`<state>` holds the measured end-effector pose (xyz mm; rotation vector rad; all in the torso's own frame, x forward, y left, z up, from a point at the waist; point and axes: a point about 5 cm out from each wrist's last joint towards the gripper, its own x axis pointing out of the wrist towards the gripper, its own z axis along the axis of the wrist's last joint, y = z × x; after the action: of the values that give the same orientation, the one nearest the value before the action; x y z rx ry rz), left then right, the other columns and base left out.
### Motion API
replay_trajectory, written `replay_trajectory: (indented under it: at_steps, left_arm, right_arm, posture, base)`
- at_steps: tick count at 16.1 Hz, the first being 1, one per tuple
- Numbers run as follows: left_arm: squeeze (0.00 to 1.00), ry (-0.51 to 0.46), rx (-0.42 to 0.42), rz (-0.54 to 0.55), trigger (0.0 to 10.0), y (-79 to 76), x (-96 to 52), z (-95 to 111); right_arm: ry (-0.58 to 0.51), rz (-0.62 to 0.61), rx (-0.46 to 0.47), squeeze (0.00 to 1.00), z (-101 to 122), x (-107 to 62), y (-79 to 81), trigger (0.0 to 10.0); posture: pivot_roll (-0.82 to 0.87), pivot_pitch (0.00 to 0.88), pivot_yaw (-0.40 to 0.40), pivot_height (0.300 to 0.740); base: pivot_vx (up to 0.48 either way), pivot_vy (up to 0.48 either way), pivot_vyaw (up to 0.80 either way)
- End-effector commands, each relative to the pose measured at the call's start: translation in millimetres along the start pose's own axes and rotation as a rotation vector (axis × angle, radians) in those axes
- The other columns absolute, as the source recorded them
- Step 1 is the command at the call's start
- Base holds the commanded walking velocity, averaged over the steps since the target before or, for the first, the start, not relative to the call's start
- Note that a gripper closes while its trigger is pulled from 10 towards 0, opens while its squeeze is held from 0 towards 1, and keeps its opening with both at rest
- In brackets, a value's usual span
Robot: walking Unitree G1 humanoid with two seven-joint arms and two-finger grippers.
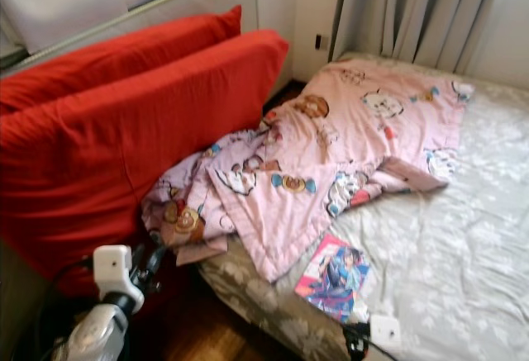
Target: Clean up the room
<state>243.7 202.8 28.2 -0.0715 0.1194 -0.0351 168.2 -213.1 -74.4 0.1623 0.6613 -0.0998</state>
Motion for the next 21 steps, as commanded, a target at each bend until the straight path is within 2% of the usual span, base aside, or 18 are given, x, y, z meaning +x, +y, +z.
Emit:
replay_trajectory:
  at_steps: [1,2,7,10,12,15,17,19,21]
  left_arm:
    - [0.0,-0.008,0.029,-0.005,10.0,0.5,-3.9,7]
    - [0.0,-0.001,0.041,-0.008,10.0,-0.1,-5.4,7]
    - [0.0,0.019,0.013,-0.007,10.0,-6.8,-9.6,10]
    - [0.0,0.034,0.018,0.007,10.0,-2.2,-6.1,8]
    - [0.0,0.033,0.003,0.027,10.0,-4.0,-0.6,7]
    - [0.0,0.029,-0.001,0.019,10.0,-6.9,2.2,8]
    - [0.0,0.031,-0.006,0.031,10.0,-3.2,2.6,5]
    - [0.0,0.039,-0.006,0.038,10.0,-2.4,3.1,2]
    - [0.0,0.046,-0.01,0.015,10.0,-8.2,4.6,-1]
  right_arm:
    - [-0.345,0.064,-0.053,0.0,67,14.9,26.3,10.0]
    - [-0.404,0.075,-0.081,0.0,80,14.1,31.0,10.0]
    - [-0.488,0.075,-0.107,0.0,93,9.0,32.1,10.0]
    - [-0.56,0.023,-0.069,0.0,109,-0.5,23.3,10.0]
    - [-0.556,-0.004,-0.062,0.0,109,-1.3,18.8,10.0]
    - [-0.524,-0.008,-0.052,0.0,105,0.3,24.6,10.0]
    - [-0.496,-0.02,-0.063,0.0,108,2.3,27.9,10.0]
    - [-0.498,-0.013,-0.09,0.0,108,2.7,30.2,10.0]
    - [-0.524,0.001,-0.081,0.0,109,1.0,36.7,10.0]
  posture:
    - [-0.08,0.027,0.026,0.74]
    - [-0.08,0.025,0.025,0.74]
    - [-0.09,0.015,0.011,0.74]
    - [-0.1,0.008,0.001,0.74]
    - [-0.11,0.003,-0.005,0.74]
    - [-0.11,0.001,-0.003,0.74]
    - [-0.11,0.0,-0.001,0.73]
    - [-0.11,0.0,0.0,0.715]
    - [-0.11,0.0,0.007,0.706]
  base:
    - [0.0,0.0,0.0]
    - [0.0,0.0,0.0]
    - [0.0,0.0,0.0]
    - [0.0,0.0,0.0]
    - [0.0,0.0,0.0]
    - [0.0,0.0,0.0]
    - [0.0,0.0,0.0]
    - [0.0,0.0,0.0]
    - [0.0,0.0,0.0]
